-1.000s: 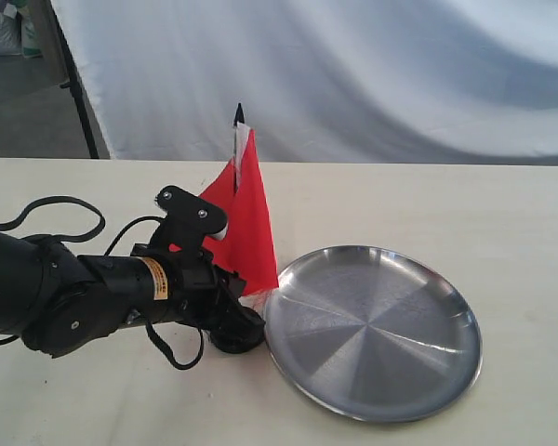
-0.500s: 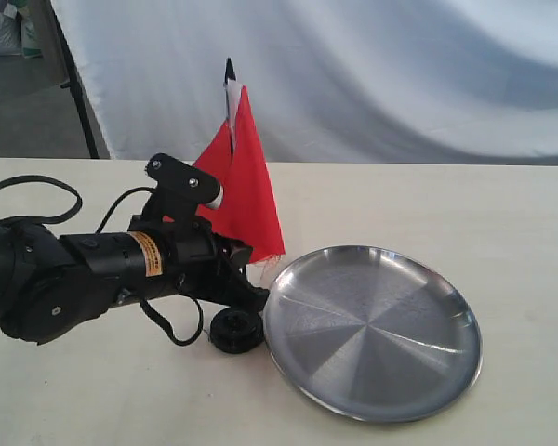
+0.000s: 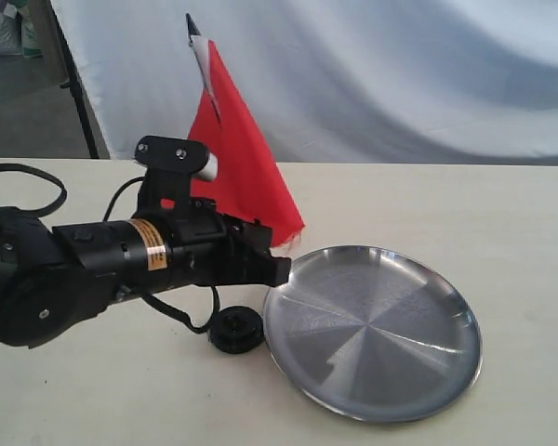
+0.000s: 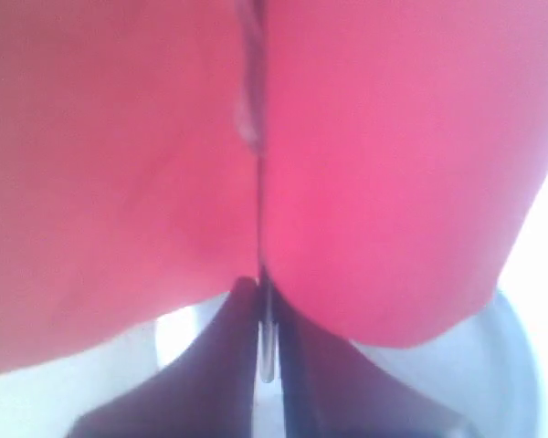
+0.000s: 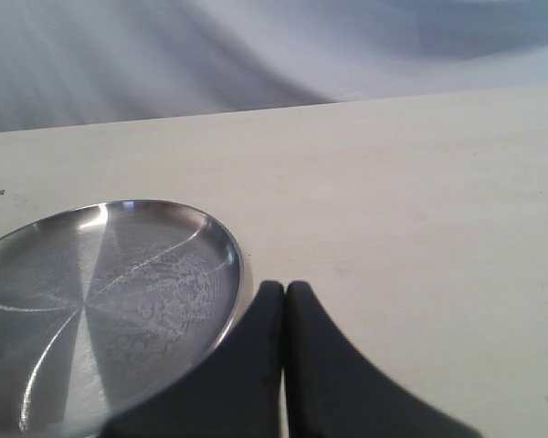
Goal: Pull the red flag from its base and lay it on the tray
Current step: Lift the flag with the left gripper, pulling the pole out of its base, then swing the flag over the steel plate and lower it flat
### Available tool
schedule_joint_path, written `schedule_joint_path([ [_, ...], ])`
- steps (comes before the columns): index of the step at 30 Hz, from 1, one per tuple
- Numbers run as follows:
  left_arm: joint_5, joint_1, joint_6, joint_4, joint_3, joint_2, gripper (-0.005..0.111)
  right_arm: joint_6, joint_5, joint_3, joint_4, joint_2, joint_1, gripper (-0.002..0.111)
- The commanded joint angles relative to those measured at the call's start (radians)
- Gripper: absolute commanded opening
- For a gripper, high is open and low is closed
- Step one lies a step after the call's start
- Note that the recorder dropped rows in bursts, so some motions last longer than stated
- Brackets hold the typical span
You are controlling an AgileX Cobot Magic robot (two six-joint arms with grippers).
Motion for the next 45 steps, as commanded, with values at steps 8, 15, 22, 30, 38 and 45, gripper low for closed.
schedule_joint_path([
  [8, -0.14, -0.145, -0.24, 0.016, -0.066, 0.085, 0.0, -0.002, -0.006, 0.001, -0.012, -0.006, -0.002, 0.0],
  [15, -0.265, -0.156, -0.61, 0.194, -0.143, 0.24, 0.0, -0.002, -0.006, 0.001, -0.012, -0.006, -0.002, 0.0],
  [22, -0.338, -0.156, -0.872, 0.251, -0.234, 0.409, 0.0, -0.002, -0.006, 0.001, -0.012, -0.006, -0.002, 0.0],
  [30, -0.403, -0.156, -1.023, 0.333, -0.317, 0.532, 0.0, -0.002, -0.006, 0.001, -0.012, -0.006, -0.002, 0.0],
  [38, -0.37, -0.156, -1.117, 0.397, -0.381, 0.589, 0.007, -0.002, -0.006, 0.001, -0.012, -0.006, -0.002, 0.0],
  [45, -0.299, -0.156, -1.125, 0.4, -0.381, 0.589, 0.058, -0.002, -0.006, 0.001, -0.012, -0.006, -0.002, 0.0],
])
